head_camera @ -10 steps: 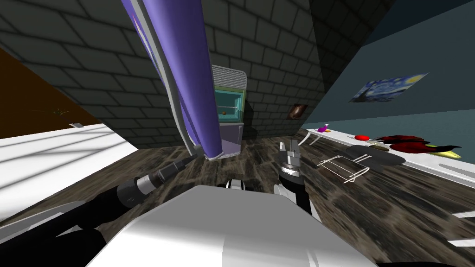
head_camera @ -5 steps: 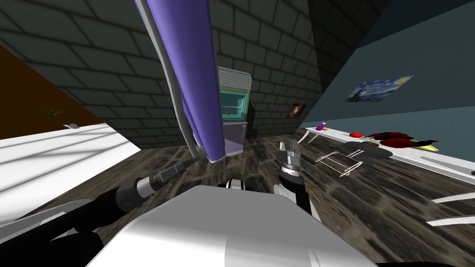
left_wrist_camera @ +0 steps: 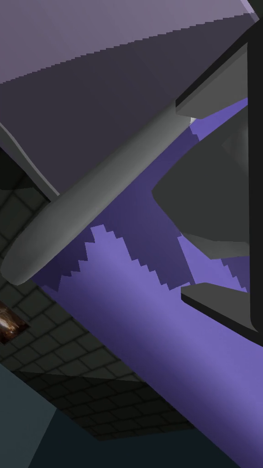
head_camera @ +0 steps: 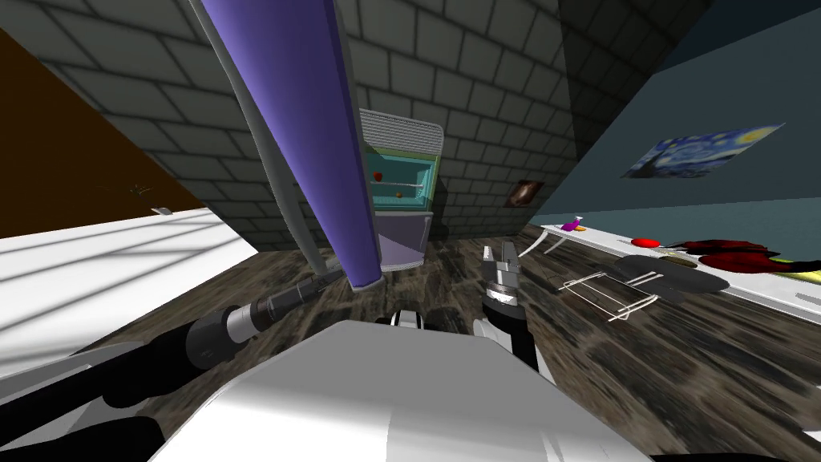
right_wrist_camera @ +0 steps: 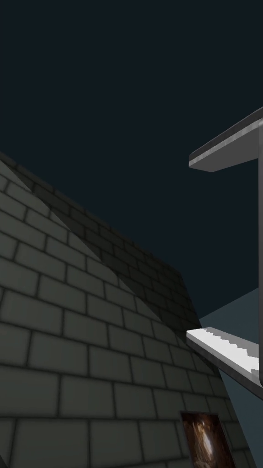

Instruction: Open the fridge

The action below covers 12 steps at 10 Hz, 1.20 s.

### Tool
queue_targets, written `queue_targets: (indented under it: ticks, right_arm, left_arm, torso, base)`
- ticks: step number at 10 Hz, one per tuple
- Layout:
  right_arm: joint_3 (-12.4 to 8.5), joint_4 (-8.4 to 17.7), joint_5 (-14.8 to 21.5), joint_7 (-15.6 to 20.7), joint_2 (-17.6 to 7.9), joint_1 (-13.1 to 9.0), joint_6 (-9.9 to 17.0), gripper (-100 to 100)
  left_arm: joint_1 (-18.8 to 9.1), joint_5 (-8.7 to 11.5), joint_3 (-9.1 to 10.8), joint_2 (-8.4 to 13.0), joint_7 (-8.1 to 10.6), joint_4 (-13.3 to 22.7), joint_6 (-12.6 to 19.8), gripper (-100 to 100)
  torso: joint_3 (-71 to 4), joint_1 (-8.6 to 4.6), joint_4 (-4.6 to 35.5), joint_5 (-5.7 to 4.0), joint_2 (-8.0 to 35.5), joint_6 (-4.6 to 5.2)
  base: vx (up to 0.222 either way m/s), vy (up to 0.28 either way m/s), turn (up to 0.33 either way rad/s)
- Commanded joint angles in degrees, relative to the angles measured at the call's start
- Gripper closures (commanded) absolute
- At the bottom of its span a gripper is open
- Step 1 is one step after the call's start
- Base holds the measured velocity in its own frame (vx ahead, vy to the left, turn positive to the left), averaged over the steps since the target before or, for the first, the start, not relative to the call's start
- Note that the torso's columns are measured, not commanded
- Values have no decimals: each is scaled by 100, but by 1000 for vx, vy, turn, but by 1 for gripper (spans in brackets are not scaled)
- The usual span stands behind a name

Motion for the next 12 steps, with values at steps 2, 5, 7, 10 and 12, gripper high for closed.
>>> queue_targets:
  ticks: [2,5,7,10,12]
  right_arm:
    - [-1,0,0,0,-1,0,0,0]
    - [-1,1,0,0,-1,-1,0,0]
    - [-1,0,0,0,-1,0,0,0]
    - [0,0,0,0,-1,-1,0,0]
    - [0,0,0,0,-1,0,0,0]
  left_arm:
    - [438,325,598,191,-82,-154,-205,-100]
    - [438,325,689,191,-82,-154,-205,-100]
    - [674,462,940,288,-114,-204,-294,-100]
    - [674,462,964,288,-114,-204,-294,-100]
    - [909,600,1110,384,-145,-254,-382,-100]
  torso:
    - [-12,2,24,-28,18,-15]
    - [-33,-38,32,-59,8,-14]
    - [-30,-48,31,-59,12,-23]
    - [-49,-56,49,-84,12,-13]
    - [-41,-57,43,-77,11,-13]
  base:
    - [10,-12,79]
    - [3,2,19]
    - [25,-3,85]
    - [-6,-3,-5]
    - [14,5,59]
